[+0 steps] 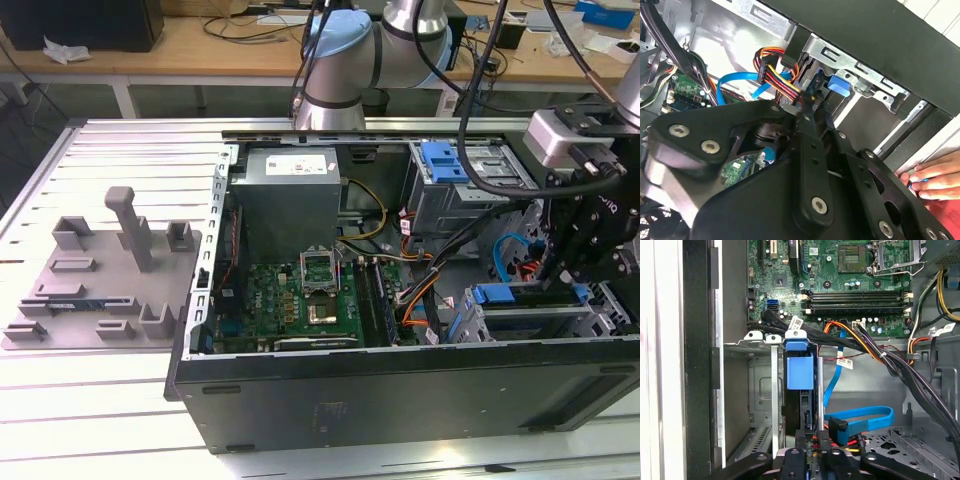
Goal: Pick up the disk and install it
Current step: 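Insert the first disk wire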
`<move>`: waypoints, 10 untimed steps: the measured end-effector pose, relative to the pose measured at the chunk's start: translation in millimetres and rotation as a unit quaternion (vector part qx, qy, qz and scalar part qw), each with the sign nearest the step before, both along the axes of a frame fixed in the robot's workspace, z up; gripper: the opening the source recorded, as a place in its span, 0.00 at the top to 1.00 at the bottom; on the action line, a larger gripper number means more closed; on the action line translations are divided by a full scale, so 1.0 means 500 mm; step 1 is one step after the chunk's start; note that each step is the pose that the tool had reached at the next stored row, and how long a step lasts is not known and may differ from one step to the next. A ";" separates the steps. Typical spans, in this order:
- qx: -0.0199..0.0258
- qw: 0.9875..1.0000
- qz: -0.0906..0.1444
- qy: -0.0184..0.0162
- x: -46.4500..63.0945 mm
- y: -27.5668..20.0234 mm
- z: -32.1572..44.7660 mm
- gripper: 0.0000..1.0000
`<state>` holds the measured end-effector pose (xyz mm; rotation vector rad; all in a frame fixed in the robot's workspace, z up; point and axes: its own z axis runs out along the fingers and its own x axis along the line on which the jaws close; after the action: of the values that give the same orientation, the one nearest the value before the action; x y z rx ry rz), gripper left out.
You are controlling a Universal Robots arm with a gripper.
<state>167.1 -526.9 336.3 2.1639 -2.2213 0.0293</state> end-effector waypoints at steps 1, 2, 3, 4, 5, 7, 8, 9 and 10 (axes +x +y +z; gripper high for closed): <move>0.000 1.000 0.000 0.000 0.000 0.0000 0.001 0.76; 0.000 1.000 0.000 0.000 0.000 0.0000 0.003 0.76; 0.000 1.000 0.000 0.000 0.000 0.0000 0.006 0.76; 0.000 1.000 0.000 0.000 0.000 0.0000 0.009 0.76; 0.000 1.000 0.000 -0.001 0.000 0.0000 0.013 0.76; 0.000 1.000 0.000 -0.001 0.000 0.0001 0.022 0.76; 0.000 1.000 0.000 -0.001 0.000 0.0000 0.027 0.76; 0.000 1.000 0.000 -0.001 0.000 0.0000 0.035 0.76; 0.000 1.000 0.000 -0.002 0.000 0.0000 0.043 0.76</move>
<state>167.2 -526.9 357.7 2.1654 -2.2226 0.0338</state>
